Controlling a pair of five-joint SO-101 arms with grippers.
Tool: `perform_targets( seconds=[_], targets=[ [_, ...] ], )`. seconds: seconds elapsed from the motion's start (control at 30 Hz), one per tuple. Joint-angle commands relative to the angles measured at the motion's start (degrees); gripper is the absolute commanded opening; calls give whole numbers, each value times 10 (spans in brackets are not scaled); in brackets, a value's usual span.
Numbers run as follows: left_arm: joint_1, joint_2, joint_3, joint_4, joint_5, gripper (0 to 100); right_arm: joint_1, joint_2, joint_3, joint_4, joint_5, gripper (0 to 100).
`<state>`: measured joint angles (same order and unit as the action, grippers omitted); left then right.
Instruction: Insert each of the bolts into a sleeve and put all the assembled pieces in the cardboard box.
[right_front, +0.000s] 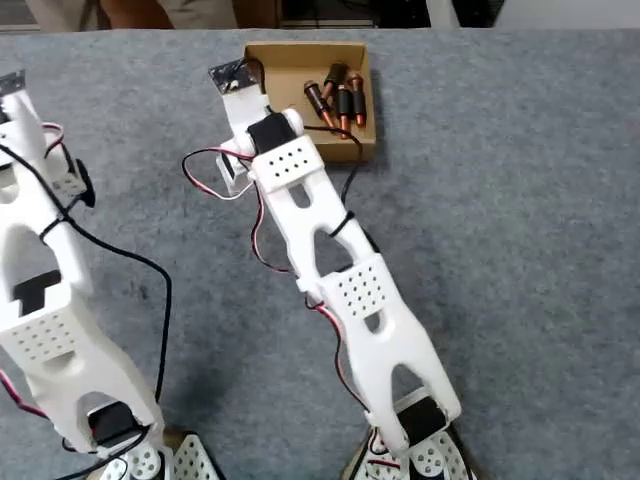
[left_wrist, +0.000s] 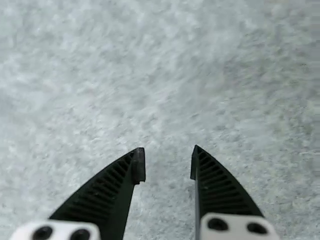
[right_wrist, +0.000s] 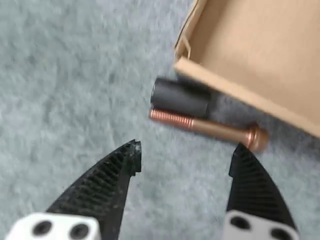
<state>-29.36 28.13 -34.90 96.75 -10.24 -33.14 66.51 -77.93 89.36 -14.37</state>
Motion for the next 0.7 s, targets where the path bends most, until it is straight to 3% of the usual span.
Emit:
perform_targets(
  seconds=[0.0, 0.23, 0.67],
  targets=[
    [-16, -22, -24, 5, -5, 156, -7, 15, -67, -8, -14, 268],
    [-14, -22, -25, -11, -2, 157, -7, 74, -75, -98, -38, 268],
    [-10, -22, 38, -50, -4, 157, 1, 109, -75, -162, -67, 264]
  ],
)
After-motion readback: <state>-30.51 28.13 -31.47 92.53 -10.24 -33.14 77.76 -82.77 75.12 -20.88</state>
